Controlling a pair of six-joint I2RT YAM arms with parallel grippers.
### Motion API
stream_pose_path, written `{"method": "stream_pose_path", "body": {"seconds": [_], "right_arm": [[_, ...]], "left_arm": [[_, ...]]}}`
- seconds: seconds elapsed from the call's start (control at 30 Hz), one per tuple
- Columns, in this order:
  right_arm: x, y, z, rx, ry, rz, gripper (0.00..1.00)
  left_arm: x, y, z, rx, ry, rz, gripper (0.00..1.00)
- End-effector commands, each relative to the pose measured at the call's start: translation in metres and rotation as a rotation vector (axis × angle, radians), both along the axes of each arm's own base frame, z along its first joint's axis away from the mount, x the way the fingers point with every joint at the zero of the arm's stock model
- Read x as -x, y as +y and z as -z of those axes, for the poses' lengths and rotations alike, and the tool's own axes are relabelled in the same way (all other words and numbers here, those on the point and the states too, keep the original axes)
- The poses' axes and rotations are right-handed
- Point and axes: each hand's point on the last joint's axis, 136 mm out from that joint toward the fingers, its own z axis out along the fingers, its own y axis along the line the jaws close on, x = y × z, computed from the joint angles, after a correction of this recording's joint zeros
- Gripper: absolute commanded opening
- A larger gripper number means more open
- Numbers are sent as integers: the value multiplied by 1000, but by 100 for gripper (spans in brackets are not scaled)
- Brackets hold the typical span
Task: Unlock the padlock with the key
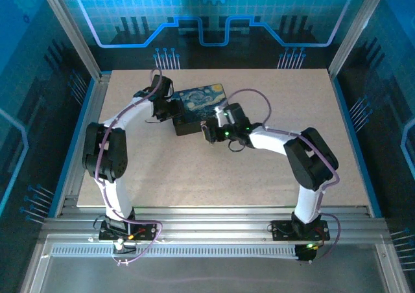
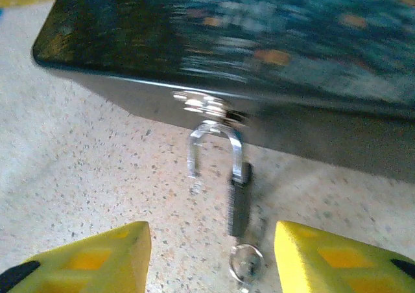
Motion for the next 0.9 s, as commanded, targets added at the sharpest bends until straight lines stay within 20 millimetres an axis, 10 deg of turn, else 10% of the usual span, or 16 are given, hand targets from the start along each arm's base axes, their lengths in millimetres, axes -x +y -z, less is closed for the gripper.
{"method": "stream_pose_path", "body": {"seconds": [0.0, 0.87], "right_arm": [[8, -14, 25, 388, -73, -51, 56], [-5, -5, 36, 235, -5, 22, 46]], "left_arm": [[4, 2, -2, -22, 11, -1, 57], [5, 2, -4, -9, 22, -11, 56]]}}
